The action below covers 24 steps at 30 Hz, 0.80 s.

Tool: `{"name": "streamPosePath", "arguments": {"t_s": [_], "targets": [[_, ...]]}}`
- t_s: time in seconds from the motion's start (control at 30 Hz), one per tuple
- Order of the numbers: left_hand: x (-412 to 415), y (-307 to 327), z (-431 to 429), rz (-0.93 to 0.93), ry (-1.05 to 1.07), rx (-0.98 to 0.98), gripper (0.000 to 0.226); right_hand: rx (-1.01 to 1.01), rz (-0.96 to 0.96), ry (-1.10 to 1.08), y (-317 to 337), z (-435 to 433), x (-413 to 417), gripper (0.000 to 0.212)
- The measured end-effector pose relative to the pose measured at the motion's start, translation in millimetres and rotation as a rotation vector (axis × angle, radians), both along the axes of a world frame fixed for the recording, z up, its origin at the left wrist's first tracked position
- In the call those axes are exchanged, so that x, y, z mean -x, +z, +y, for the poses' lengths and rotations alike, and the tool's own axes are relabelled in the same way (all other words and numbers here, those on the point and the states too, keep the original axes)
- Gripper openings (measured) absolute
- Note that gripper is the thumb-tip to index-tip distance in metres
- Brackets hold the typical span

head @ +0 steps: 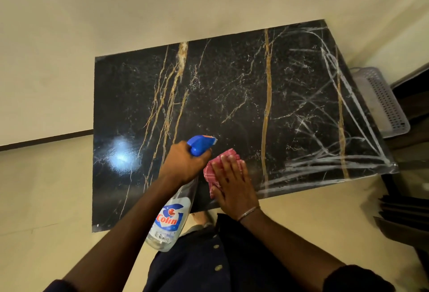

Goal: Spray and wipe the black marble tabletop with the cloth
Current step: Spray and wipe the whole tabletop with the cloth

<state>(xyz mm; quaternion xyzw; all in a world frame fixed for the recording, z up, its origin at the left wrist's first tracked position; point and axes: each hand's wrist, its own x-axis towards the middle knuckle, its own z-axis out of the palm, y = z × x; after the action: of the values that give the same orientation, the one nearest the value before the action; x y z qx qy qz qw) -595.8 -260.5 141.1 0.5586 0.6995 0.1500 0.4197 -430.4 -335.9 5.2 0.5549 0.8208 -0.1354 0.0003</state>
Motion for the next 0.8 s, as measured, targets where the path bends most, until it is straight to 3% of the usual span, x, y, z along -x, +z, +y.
{"name": "streamPosePath", "arguments": {"t_s": [0.1,0.23,0.37,0.5,0.67,0.8], "targets": [[3,-5,8,-0.004,-0.063,0.015,0.016,-0.022,-0.069,0.108,-4,2,-31,0.067],[11,-10,16,-0.033,-0.119,0.029,0.027,-0.014,-0.202,-0.183,2,-2,-82,0.067],[16,-15,22,-0.036,-0.155,0.054,0.032,0.019,-0.189,-0.381,6,-8,-60,0.069],[13,-14,26,-0.024,-0.18,0.043,0.047,0.008,-0.083,-0.203,5,-19,-2,0.07],[11,-16,27,-0.036,-0.185,0.02,0.024,0.037,-0.009,-0.074,-6,-28,43,0.076],[18,-16,29,-0.043,-0.178,0.004,0.024,-0.007,-0.064,0.008,-7,-28,4,0.072]]}}
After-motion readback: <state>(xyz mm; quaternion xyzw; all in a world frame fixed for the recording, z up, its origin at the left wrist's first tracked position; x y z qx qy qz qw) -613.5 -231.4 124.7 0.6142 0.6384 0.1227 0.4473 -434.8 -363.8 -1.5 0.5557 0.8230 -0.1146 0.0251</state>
